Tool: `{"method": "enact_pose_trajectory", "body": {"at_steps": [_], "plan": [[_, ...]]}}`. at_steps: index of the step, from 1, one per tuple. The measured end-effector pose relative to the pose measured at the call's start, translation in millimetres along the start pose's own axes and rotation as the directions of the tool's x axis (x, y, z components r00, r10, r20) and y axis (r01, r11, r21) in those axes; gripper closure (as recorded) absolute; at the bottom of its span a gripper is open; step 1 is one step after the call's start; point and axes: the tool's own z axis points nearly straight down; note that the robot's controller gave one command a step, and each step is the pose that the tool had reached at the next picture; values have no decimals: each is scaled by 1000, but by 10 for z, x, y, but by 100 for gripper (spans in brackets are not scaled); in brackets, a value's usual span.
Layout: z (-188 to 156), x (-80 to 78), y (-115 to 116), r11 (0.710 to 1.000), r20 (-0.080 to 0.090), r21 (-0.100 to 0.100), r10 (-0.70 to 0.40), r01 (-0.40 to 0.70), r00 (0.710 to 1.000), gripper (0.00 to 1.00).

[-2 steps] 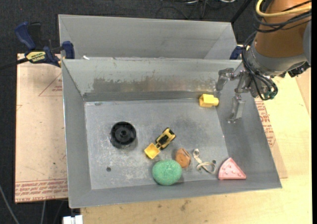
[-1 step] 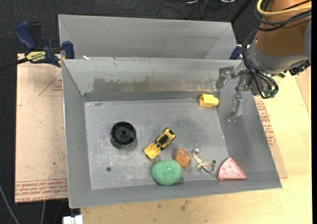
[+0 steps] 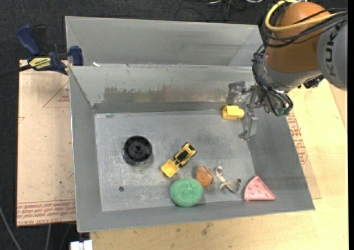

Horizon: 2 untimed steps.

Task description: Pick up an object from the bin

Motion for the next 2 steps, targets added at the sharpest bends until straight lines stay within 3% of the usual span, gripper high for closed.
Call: {"method": "enact_pose_trajectory", "body": {"at_steps": [1,2], "plan": [[224,78,364,995,-9,-2,102,-102,995,0],[512,235,531,984,-4,-2,181,-181,984,0]]}}
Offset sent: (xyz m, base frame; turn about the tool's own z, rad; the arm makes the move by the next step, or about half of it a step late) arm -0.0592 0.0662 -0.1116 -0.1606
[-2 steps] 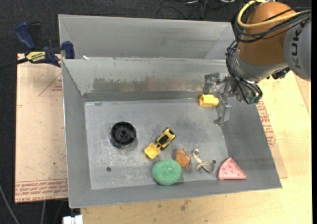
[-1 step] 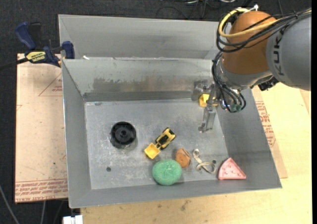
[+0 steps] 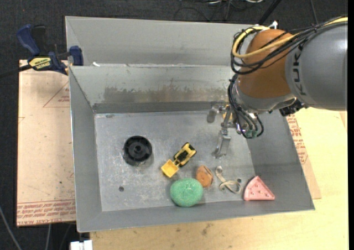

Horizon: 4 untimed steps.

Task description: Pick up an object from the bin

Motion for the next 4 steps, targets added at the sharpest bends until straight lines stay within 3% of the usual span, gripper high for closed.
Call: {"method": "enact_pose_trajectory", "body": {"at_steps": [1,3,4], "plan": [[315,69,165,973,-3,0,-229,229,973,0],[753,262,318,999,-4,1,-41,41,999,0],[757,473,597,940,-4,-1,-341,341,940,100]]}}
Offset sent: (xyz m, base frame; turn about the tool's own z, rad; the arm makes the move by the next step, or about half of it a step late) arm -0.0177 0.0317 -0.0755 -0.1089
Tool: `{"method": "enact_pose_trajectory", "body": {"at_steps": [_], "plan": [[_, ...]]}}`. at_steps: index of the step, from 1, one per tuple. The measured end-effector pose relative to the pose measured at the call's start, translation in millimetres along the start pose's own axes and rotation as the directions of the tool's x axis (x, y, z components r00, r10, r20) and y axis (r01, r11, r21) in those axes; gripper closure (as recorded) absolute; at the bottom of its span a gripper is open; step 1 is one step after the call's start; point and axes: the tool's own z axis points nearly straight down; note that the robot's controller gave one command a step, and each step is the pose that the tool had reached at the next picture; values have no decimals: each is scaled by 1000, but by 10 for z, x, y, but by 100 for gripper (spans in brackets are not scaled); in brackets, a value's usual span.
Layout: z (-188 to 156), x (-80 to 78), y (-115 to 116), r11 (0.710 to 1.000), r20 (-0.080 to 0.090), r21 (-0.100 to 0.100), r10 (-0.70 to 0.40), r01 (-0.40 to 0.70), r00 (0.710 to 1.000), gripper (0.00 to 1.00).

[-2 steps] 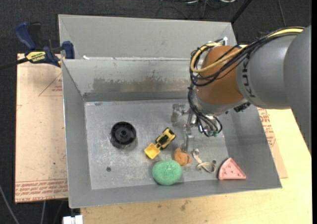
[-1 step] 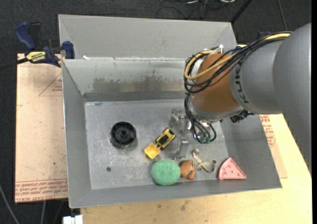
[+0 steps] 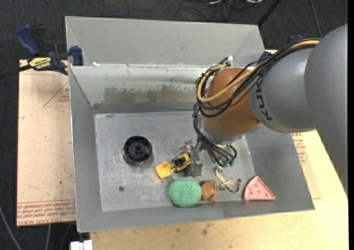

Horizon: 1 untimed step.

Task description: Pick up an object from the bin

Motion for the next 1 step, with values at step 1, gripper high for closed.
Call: {"method": "enact_pose_trajectory", "body": {"at_steps": [1], "plan": [[0,0,0,1000,0,0,0,0,1000,100]]}}
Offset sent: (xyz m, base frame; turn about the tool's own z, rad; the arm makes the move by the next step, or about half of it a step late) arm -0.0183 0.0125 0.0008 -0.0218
